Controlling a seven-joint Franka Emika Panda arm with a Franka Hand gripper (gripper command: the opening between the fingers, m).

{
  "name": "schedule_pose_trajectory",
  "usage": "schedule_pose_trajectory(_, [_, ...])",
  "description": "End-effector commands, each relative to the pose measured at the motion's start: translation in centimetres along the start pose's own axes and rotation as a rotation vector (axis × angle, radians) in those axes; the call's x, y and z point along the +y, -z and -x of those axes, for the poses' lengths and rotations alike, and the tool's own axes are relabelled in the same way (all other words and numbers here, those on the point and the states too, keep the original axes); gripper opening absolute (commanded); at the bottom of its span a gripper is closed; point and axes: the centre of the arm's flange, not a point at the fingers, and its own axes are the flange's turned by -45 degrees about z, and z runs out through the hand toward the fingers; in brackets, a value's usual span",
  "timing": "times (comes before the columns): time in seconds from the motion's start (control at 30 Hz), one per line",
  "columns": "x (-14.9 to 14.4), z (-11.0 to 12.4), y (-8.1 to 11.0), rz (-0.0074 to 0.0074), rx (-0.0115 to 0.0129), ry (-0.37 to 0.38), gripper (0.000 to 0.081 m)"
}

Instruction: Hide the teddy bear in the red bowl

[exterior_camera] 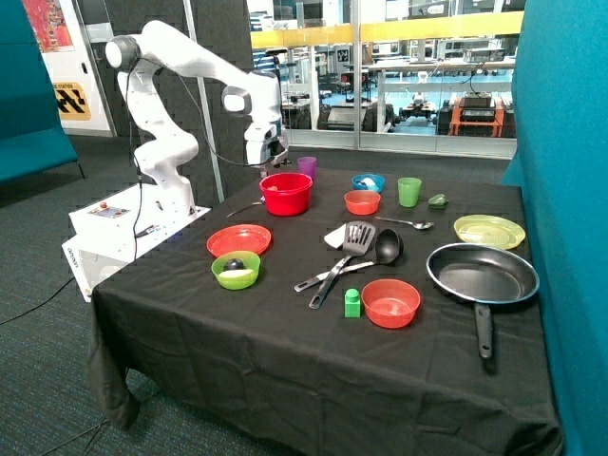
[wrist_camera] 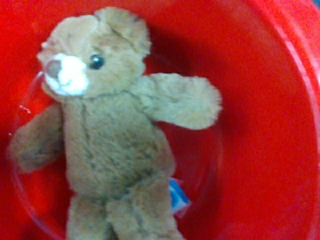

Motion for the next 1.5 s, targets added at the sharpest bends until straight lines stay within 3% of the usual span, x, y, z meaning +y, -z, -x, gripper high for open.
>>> schedule_pose_trajectory(0.0, [2.3, 0.2, 0.2, 0.0025, 0.0008, 0.048, 0.0704])
schedule_pose_trajectory(0.3, [3.9, -0.6, 0.0, 0.0025, 0.0007, 0.103, 0.0695])
schedule_pose_trajectory(0.73, [8.1, -1.3, -0.3, 0.0025, 0.0007, 0.096, 0.0697])
schedule_pose_trajectory(1.47, [13.9, 0.1, -3.6, 0.0024, 0.0010, -0.183, 0.0693])
